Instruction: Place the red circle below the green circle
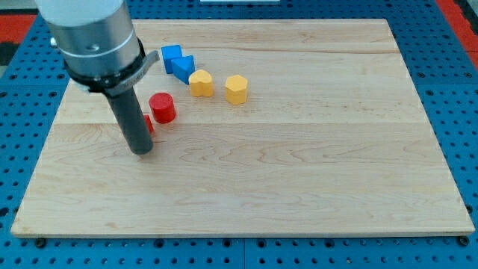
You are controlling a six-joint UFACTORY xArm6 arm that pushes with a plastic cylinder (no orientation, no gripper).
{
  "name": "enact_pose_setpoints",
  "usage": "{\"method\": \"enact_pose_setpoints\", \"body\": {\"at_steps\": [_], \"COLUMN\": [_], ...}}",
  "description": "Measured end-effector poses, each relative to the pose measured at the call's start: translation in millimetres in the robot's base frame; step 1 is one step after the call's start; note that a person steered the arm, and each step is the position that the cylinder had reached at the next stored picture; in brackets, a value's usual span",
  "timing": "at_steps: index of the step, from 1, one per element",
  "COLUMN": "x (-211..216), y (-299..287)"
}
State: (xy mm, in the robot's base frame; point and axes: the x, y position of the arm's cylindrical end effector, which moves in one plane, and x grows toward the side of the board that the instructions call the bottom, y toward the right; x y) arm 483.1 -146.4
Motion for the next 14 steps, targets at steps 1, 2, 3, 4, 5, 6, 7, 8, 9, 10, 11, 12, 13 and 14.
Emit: {"method": "enact_pose_setpoints", "body": {"at_steps": [1,2,3,4,5,6,7,8,9,10,11,12,13,14], "x": [-1.7,-8.8,-32.3,-61.0,-68.5,-68.4,-68.9,-65.0,-80.7,-84.0,-94.4,-93.4,-93.4,-85.6], "y": [25.1,54.0,61.4,51.7,16.1,-13.5,-22.8,-34.5,-32.3,-27.1,-27.1,-43.8,-46.6,-63.8]}}
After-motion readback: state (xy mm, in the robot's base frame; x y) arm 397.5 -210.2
